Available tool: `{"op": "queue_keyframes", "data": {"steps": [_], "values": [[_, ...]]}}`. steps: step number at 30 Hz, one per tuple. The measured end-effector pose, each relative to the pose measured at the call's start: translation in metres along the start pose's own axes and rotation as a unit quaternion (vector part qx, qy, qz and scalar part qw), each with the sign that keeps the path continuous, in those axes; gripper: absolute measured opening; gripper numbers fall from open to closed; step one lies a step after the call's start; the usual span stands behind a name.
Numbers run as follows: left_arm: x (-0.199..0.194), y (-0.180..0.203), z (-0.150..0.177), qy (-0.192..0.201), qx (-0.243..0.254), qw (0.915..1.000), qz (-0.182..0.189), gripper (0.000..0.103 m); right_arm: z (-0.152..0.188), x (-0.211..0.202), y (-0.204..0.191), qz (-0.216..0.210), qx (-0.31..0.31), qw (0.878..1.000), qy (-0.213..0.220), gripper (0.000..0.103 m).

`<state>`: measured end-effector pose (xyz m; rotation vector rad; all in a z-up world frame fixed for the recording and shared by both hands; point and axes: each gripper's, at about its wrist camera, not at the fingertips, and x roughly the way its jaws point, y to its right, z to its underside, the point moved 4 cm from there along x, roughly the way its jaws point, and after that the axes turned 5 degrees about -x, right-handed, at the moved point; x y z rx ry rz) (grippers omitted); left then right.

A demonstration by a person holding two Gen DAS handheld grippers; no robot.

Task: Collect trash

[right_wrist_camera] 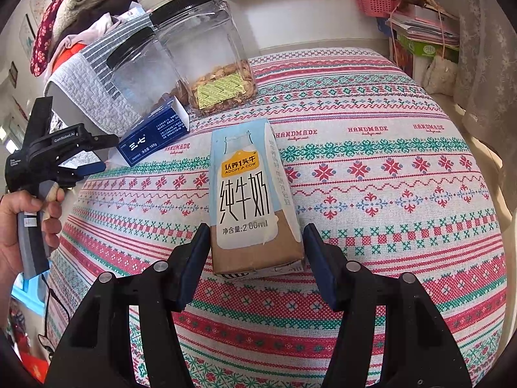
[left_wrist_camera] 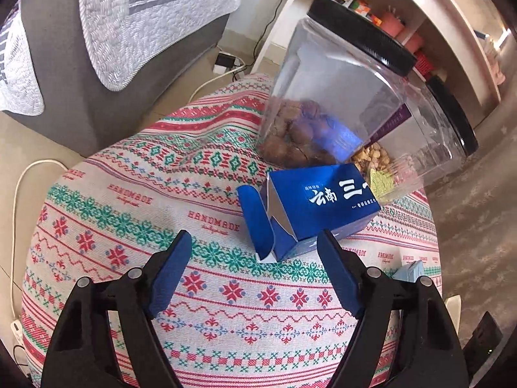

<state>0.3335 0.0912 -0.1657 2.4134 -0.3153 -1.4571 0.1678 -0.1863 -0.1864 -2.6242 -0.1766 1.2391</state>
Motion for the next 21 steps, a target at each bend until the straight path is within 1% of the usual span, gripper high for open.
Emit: {"op": "queue_keyframes", "data": {"steps": [1,2,3,4,5,6,7,8,10,12,13,14,15,16,17,18,19,21], "values": [[0.004,0.002,0.001,-0.005,-0.004,1.0000,0.001,0.063,0.000,-0.001,-0.001,0.001,-0.002,1.000,0.001,0.056],[0.008,0.001,0.002,-0.012,-0.017,0.9998,0.005,0.043,0.000,-0.002,-0.001,0.003,-0.004,1.000,0.001,0.056],[0.010,-0.002,0.002,-0.019,-0.036,0.9991,0.015,0.032,0.001,-0.003,-0.001,0.006,-0.006,1.000,0.001,0.056],[0.012,-0.005,0.002,-0.025,-0.055,0.9978,0.026,0.016,0.002,-0.003,-0.001,0.008,-0.007,1.000,0.000,0.056],[0.013,-0.008,0.003,-0.027,-0.066,0.9971,0.027,0.012,0.003,-0.003,0.000,0.009,-0.005,1.000,-0.002,0.056],[0.013,-0.009,0.003,-0.027,-0.069,0.9969,0.025,0.011,0.004,-0.004,0.001,0.009,-0.002,1.000,-0.002,0.056],[0.013,-0.008,0.004,-0.025,-0.066,0.9971,0.028,0.004,0.005,-0.005,0.001,0.010,0.000,1.000,-0.002,0.056],[0.011,-0.006,0.005,-0.019,-0.064,0.9972,0.034,0.001,0.005,-0.007,0.001,0.012,0.000,1.000,-0.001,0.056],[0.007,-0.003,0.008,-0.012,-0.062,0.9974,0.035,0.000,0.006,-0.010,-0.001,0.014,-0.005,1.000,0.000,0.056],[-0.004,-0.003,0.008,0.006,-0.060,0.9976,0.033,0.000,0.006,-0.014,-0.003,0.016,-0.012,1.000,0.002,0.056],[-0.011,-0.005,0.006,0.016,-0.070,0.9969,0.033,0.000,0.006,-0.016,-0.004,0.017,-0.014,1.000,0.003,0.056],[-0.017,-0.010,0.003,0.025,-0.085,0.9955,0.033,0.004,0.006,-0.017,-0.005,0.017,-0.014,1.000,0.003,0.056],[-0.022,-0.015,0.001,0.028,-0.096,0.9943,0.037,0.009,0.006,-0.017,-0.005,0.017,-0.014,1.000,0.003,0.056],[-0.025,-0.016,-0.001,0.030,-0.100,0.9939,0.034,0.035,0.006,-0.017,-0.006,0.017,-0.015,1.000,0.003,0.056],[-0.028,-0.016,-0.003,0.038,-0.098,0.9942,0.024,0.056,0.007,-0.017,-0.007,0.018,-0.017,1.000,0.003,0.056],[-0.029,-0.015,-0.004,0.047,-0.091,0.9947,0.012,0.058,0.007,-0.017,-0.008,0.019,-0.019,1.000,0.002,0.056],[-0.028,-0.013,-0.005,0.047,-0.084,0.9953,0.009,0.058,0.007,-0.016,-0.008,0.019,-0.019,1.000,0.001,0.056],[-0.020,-0.011,-0.006,0.034,-0.080,0.9962,0.000,0.058,0.007,-0.015,-0.009,0.018,-0.019,1.000,0.001,0.056]]}}
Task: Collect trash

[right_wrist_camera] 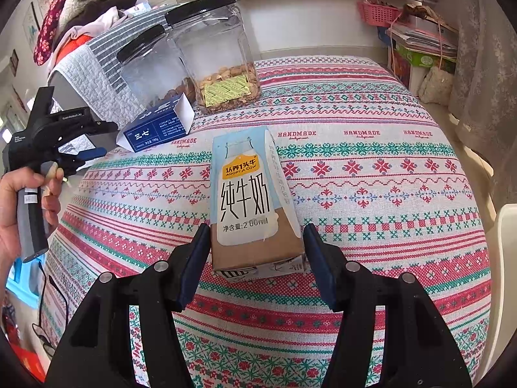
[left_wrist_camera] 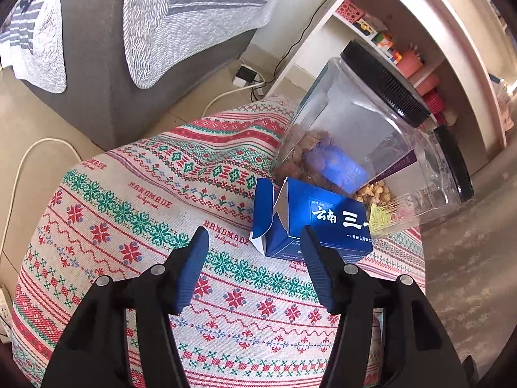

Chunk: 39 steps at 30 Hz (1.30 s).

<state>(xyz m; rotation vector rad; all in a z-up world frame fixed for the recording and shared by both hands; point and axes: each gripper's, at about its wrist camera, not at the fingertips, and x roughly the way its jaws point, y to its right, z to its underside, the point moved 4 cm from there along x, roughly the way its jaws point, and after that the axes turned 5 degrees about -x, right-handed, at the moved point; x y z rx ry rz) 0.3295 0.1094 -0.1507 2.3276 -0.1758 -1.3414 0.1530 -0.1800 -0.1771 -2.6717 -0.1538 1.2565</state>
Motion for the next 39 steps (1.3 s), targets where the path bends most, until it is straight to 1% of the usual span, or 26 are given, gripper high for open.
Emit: {"op": "queue_keyframes", "data": {"steps": [3,5,7,8,9,11,15,17,21,23,24,25,26,28,29,35,39], "values": [[0.010,0.005,-0.003,-0.001,0.017,0.9998,-0.014,0.058,-0.001,0.001,-0.002,0.001,-0.003,1.000,0.001,0.056],[0.015,0.003,-0.006,-0.001,0.015,0.9997,-0.019,0.057,-0.001,0.003,-0.003,0.000,-0.005,1.000,0.001,0.056],[0.019,0.002,-0.009,-0.001,0.003,1.0000,-0.008,0.055,-0.001,0.006,-0.004,0.000,-0.005,1.000,0.000,0.056],[0.021,0.001,-0.010,-0.001,-0.001,1.0000,-0.005,0.049,-0.001,0.006,-0.005,-0.002,-0.006,1.000,0.000,0.056],[0.023,0.001,-0.011,-0.001,-0.004,1.0000,0.002,0.046,-0.001,0.006,-0.006,-0.002,-0.006,1.000,0.000,0.056],[0.024,0.000,-0.013,-0.003,-0.016,0.9996,0.024,0.036,-0.001,0.007,-0.006,-0.003,-0.007,1.000,0.001,0.056],[0.020,-0.013,-0.015,-0.004,-0.055,0.9972,0.049,0.032,-0.002,0.006,-0.007,-0.006,-0.006,1.000,0.004,0.056],[0.020,-0.018,-0.015,-0.007,-0.063,0.9967,0.050,0.032,-0.002,0.006,-0.008,-0.006,-0.007,1.000,0.005,0.056],[0.023,-0.009,-0.009,-0.016,-0.037,0.9982,0.044,0.035,-0.002,0.006,-0.010,-0.007,-0.007,1.000,0.003,0.056],[0.027,-0.005,-0.008,-0.019,-0.022,0.9994,0.016,0.035,-0.001,0.006,-0.012,-0.004,-0.011,1.000,0.003,0.056],[0.028,-0.006,-0.008,-0.017,-0.023,0.9996,0.005,0.034,0.000,0.006,-0.013,-0.003,-0.013,1.000,0.003,0.056],[0.028,-0.007,-0.008,-0.014,-0.030,0.9994,0.004,0.029,0.000,0.005,-0.013,-0.003,-0.013,1.000,0.003,0.056],[0.028,-0.007,-0.008,-0.012,-0.031,0.9994,0.008,0.012,0.000,0.004,-0.012,-0.003,-0.012,1.000,0.002,0.056],[0.026,-0.001,-0.006,-0.008,-0.015,0.9998,0.007,0.009,0.001,0.004,-0.012,0.000,-0.010,1.000,0.001,0.056],[0.023,0.002,-0.005,-0.006,-0.007,0.9999,0.008,0.003,0.002,0.003,-0.011,0.002,-0.008,1.000,0.000,0.056],[-0.003,0.010,0.008,-0.004,-0.003,0.9996,0.029,0.001,0.002,-0.012,-0.006,0.019,-0.004,1.000,0.007,0.055],[-0.029,0.017,0.019,0.001,-0.003,0.9985,0.054,0.001,0.002,-0.029,-0.002,0.031,0.000,0.999,0.012,0.055]]}}
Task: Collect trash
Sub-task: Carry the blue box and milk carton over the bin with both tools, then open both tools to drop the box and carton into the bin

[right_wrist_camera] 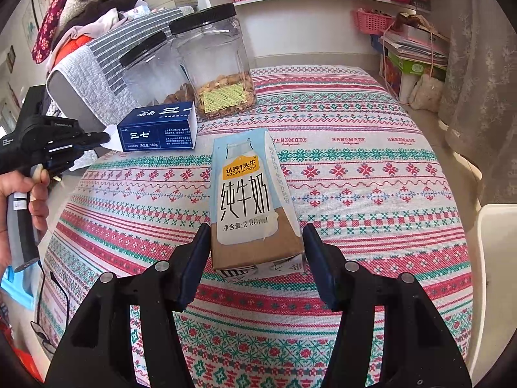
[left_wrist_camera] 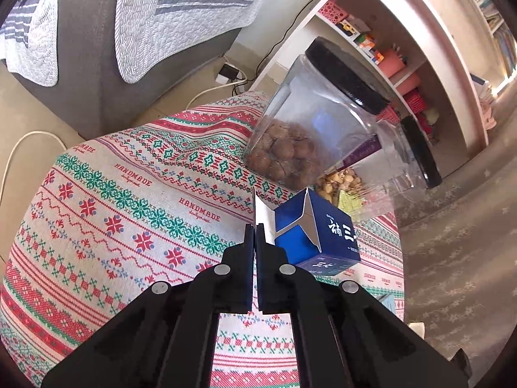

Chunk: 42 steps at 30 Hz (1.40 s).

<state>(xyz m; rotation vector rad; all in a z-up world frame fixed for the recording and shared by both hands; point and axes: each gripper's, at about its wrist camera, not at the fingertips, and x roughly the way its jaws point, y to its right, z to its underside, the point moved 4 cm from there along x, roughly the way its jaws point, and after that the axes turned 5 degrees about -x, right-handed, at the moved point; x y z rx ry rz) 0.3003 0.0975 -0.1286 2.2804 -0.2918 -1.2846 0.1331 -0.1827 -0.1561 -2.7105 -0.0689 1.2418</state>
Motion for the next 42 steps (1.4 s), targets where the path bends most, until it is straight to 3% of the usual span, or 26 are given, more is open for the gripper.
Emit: {"op": "queue_keyframes", "data": {"steps": [9,16,21,25,34,40,42], "values": [[-0.066,0.064,0.024,0.017,0.000,0.9963,0.084,0.001,-0.013,-0.072,0.022,0.064,0.020,0.996,0.051,0.055],[-0.075,0.154,0.076,-0.015,0.063,0.9884,0.137,0.001,0.008,-0.134,0.059,0.162,0.075,0.980,0.085,0.055],[-0.054,0.227,0.126,-0.060,0.124,0.9762,0.168,0.001,0.045,-0.175,0.091,0.247,0.115,0.955,0.121,0.055],[-0.032,0.272,0.172,-0.096,0.169,0.9646,0.178,0.001,0.076,-0.184,0.128,0.289,0.160,0.935,0.126,0.055],[0.023,0.326,0.261,-0.158,0.240,0.9435,0.165,0.001,0.108,-0.182,0.219,0.318,0.246,0.909,0.109,0.055],[0.061,0.352,0.306,-0.184,0.276,0.9311,0.150,0.001,0.110,-0.191,0.233,0.329,0.254,0.900,0.135,0.056],[0.073,0.359,0.325,-0.198,0.287,0.9247,0.154,0.006,0.109,-0.187,0.238,0.329,0.254,0.901,0.128,0.056]]}}
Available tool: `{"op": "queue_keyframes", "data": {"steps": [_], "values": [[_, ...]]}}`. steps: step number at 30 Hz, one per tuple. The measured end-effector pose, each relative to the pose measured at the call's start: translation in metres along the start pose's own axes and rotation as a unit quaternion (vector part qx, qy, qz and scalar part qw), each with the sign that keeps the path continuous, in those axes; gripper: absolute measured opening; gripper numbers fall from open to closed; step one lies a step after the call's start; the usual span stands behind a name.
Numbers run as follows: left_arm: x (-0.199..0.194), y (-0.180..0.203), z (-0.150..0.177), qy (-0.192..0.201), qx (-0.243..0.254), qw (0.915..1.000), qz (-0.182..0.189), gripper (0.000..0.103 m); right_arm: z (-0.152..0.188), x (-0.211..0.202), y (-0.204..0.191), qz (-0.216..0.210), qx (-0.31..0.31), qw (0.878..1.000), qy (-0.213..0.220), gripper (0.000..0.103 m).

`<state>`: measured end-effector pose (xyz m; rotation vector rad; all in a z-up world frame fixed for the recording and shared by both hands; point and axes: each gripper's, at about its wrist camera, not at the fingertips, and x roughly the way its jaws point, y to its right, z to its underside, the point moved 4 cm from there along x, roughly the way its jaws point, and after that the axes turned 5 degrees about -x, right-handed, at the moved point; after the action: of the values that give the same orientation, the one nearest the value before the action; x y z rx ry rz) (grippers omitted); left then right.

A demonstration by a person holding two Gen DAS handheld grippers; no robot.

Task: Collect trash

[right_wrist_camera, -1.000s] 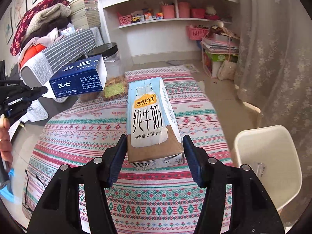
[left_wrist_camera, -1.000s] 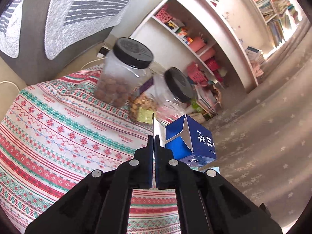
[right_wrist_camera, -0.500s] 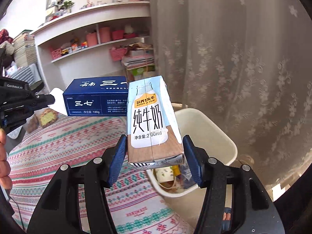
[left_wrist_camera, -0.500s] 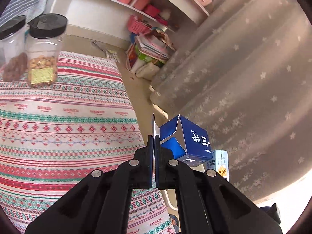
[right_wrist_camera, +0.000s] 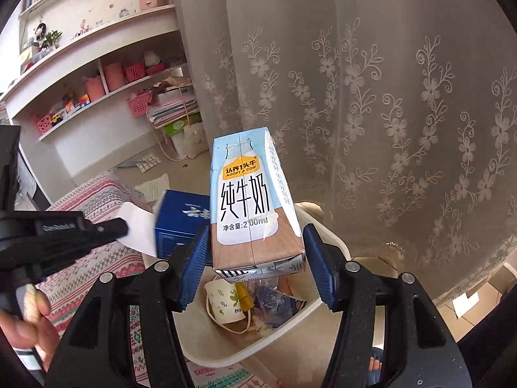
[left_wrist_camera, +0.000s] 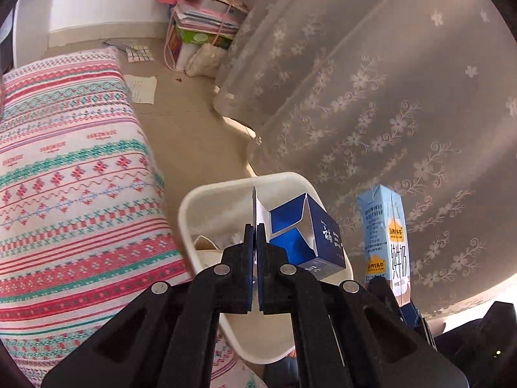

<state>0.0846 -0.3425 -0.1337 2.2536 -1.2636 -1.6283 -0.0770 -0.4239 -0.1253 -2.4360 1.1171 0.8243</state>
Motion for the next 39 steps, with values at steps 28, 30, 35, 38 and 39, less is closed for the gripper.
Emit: {"op": "queue_keyframes", "data": {"steps": [28,30,35,38,39], "values": [[-0.163,-0.052,0.040,0.079,-0.040,0.9733,-0.212,0.088,-0.014,-0.065,-0.088,-0.097,-0.094,0.990,-0.049,0.092],[-0.185,-0.059,0.045,0.090,-0.050,0.9649,-0.242,0.088,-0.017,-0.078,-0.088,-0.104,-0.093,0.989,-0.054,0.093],[-0.231,-0.060,0.078,0.119,-0.072,0.9588,-0.248,0.093,-0.007,-0.127,-0.084,-0.112,-0.135,0.984,-0.027,0.096],[-0.246,-0.058,0.103,0.128,-0.076,0.9513,-0.270,0.094,0.010,-0.150,-0.077,-0.115,-0.153,0.981,-0.021,0.096],[-0.251,-0.059,0.111,0.132,-0.079,0.9489,-0.275,0.094,0.015,-0.155,-0.076,-0.117,-0.157,0.980,-0.020,0.096]]}}
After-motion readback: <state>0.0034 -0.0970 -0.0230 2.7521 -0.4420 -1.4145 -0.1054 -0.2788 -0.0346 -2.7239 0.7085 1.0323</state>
